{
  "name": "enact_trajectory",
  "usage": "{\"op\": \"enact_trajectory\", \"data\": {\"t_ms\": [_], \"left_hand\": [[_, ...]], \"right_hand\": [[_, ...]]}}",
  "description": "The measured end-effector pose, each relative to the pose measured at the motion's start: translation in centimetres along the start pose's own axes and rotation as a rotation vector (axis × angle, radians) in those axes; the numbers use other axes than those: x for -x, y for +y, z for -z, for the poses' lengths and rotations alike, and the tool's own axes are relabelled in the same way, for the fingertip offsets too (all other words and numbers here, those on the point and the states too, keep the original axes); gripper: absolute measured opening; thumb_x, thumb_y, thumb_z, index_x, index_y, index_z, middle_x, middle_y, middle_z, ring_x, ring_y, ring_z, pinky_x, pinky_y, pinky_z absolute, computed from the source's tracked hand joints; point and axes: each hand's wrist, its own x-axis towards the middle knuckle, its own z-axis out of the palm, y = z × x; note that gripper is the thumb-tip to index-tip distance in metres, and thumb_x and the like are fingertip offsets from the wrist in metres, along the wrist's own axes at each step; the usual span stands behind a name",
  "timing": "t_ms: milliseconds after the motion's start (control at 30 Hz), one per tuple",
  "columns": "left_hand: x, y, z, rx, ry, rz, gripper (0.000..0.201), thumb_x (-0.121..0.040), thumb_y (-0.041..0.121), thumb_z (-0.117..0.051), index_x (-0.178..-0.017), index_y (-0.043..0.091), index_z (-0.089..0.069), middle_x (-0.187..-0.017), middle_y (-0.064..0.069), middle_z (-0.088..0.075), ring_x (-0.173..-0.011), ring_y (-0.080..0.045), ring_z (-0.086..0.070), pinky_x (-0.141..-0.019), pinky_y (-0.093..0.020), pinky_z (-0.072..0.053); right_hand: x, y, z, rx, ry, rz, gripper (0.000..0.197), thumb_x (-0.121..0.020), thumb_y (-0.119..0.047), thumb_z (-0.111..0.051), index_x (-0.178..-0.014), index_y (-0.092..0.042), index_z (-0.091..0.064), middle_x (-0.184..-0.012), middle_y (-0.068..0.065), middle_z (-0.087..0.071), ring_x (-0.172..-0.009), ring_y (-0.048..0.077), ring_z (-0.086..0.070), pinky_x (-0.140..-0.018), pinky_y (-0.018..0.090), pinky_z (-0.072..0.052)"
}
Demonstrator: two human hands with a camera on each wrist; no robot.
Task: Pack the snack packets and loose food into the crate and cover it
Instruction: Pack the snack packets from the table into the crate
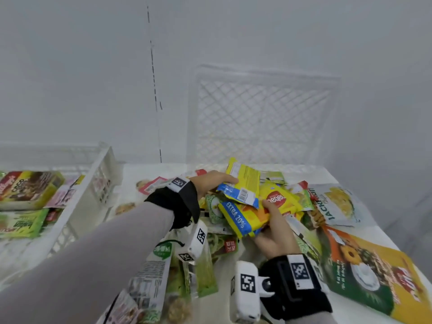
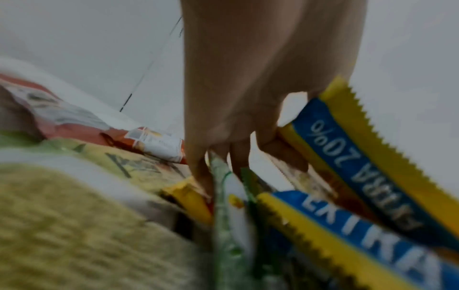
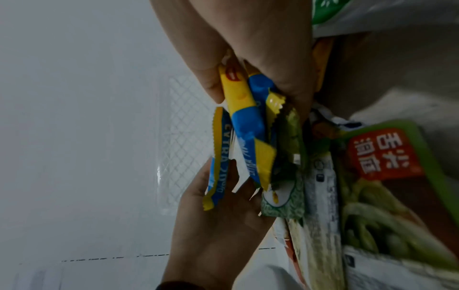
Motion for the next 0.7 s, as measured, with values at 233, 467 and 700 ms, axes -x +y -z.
{"op": "enact_trajectory", "data": {"t_ms": [233, 467, 700], "left_hand": [[0.3, 0.1, -0.4, 0.107, -0.156, 0.118, 0.01, -0.093, 0.021, -0.056, -0.088, 0.014, -0.061, -0.079, -0.003, -0.064, -0.044, -0.008, -0.056, -0.04, -0.017, -0.045], [3.1, 1.3, 1.5, -0.026, -0.114, 0.054, 0.018, -0.089, 0.032, -0.06, -0.076, 0.02, -0.057, -0.06, 0.003, -0.053, -0.051, -0.007, -0.026, -0.05, -0.018, -0.019], [11.3, 4.1, 8.7, -0.056, -0.081, -0.118, 0.02, -0.089, 0.031, -0.059, -0.083, 0.012, -0.062, -0.072, -0.003, -0.06, -0.053, -0.008, -0.05, -0.051, -0.02, -0.039]], "right_hand": [[0.0, -0.3, -0.4, 0.039, -0.02, 0.021, 0.044, -0.094, -0.035, -0.046, -0.124, -0.005, -0.058, -0.121, 0.022, -0.062, -0.111, 0.038, -0.057, -0.1, 0.049, -0.041], [1.8, -0.6, -2.2, 0.081, -0.081, 0.107, 0.034, -0.092, -0.036, -0.049, -0.108, -0.011, -0.066, -0.099, 0.016, -0.072, -0.088, 0.032, -0.066, -0.084, 0.047, -0.051], [6.5, 1.7, -9.7, 0.072, -0.257, 0.165, 0.015, -0.089, -0.029, -0.057, -0.089, -0.017, -0.066, -0.091, 0.008, -0.074, -0.07, 0.022, -0.07, -0.07, 0.042, -0.057]]}}
